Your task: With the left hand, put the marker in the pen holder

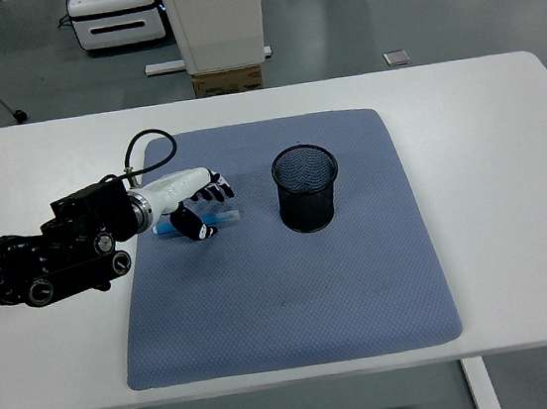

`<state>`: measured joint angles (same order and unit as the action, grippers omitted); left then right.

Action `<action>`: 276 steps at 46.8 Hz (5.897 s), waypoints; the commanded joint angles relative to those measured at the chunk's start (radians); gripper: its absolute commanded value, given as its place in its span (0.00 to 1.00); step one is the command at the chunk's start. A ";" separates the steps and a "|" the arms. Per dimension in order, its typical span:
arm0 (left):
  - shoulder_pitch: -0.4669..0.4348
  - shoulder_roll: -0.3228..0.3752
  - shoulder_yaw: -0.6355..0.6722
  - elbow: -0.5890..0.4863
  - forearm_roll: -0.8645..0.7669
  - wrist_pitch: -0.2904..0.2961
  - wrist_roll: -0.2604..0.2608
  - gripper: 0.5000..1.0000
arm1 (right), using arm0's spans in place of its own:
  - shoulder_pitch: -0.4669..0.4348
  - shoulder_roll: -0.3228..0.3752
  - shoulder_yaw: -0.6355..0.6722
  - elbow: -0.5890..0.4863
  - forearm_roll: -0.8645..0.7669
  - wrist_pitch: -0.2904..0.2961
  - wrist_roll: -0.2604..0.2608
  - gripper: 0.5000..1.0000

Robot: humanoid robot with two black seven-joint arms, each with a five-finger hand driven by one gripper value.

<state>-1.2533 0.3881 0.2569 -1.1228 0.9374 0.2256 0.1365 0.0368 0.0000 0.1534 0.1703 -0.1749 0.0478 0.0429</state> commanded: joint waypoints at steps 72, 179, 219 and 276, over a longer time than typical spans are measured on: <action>-0.012 0.003 0.019 0.024 -0.003 -0.003 0.000 0.00 | 0.000 0.000 0.000 0.000 0.000 0.000 0.000 1.00; -0.084 -0.298 -0.430 0.182 -0.370 -0.006 -0.012 0.00 | 0.000 0.000 0.000 0.000 0.000 0.000 0.000 1.00; 0.048 -0.359 -0.490 0.083 -0.379 -0.002 -0.012 0.00 | 0.000 0.000 0.000 0.000 0.000 0.000 0.000 1.00; 0.109 -0.268 -0.694 0.075 -0.377 -0.005 -0.017 1.00 | 0.000 0.000 0.000 0.000 -0.001 0.000 0.000 1.00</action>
<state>-1.1442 0.1161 -0.3929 -1.0528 0.5619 0.2229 0.1219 0.0369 0.0000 0.1534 0.1703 -0.1750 0.0478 0.0431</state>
